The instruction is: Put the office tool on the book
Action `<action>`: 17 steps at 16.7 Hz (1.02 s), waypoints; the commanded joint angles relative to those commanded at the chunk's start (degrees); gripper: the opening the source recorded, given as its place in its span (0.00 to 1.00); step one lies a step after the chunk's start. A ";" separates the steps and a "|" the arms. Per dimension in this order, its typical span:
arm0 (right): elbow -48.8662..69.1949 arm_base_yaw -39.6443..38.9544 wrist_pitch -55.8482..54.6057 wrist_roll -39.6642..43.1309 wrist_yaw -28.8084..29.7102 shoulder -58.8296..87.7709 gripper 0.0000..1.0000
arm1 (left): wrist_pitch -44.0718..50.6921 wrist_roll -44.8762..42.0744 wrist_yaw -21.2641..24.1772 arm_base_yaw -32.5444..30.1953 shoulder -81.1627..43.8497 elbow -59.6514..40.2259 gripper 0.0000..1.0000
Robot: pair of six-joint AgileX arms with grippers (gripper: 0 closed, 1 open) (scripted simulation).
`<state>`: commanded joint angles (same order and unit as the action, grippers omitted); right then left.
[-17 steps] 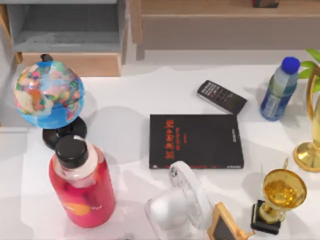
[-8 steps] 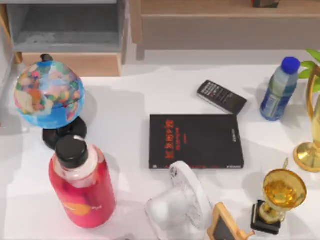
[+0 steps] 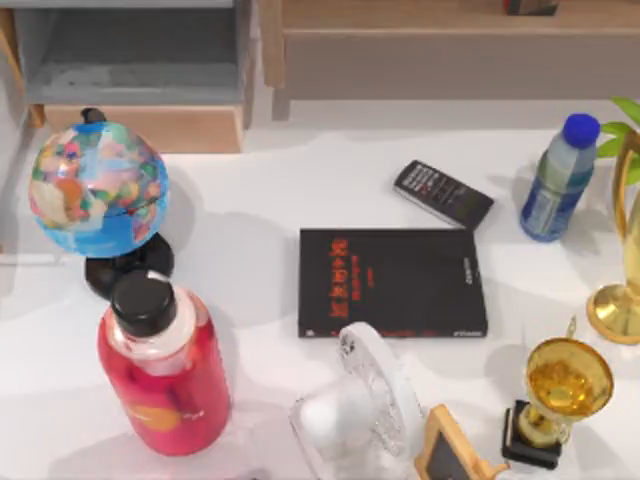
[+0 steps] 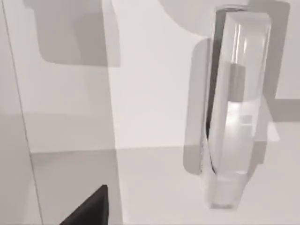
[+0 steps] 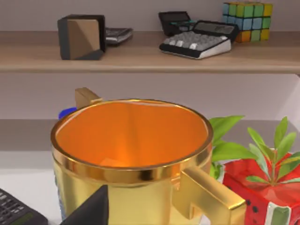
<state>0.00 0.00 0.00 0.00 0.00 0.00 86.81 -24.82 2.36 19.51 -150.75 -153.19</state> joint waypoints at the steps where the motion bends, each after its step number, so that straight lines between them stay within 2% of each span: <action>1: 0.00 0.00 0.00 0.00 0.00 0.00 1.00 | 0.49 -0.04 0.18 -0.16 -2.02 -2.17 1.00; 9: 0.00 0.00 0.00 0.00 0.00 0.00 1.00 | 0.65 -0.09 0.37 -0.30 -4.40 -4.54 1.00; 17: 0.00 0.00 0.00 0.00 0.00 0.00 1.00 | -6.19 -0.88 0.46 0.23 0.88 7.36 1.00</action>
<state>0.00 0.00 0.00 0.00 0.00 0.00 80.62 -25.70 2.81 19.74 -149.87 -145.83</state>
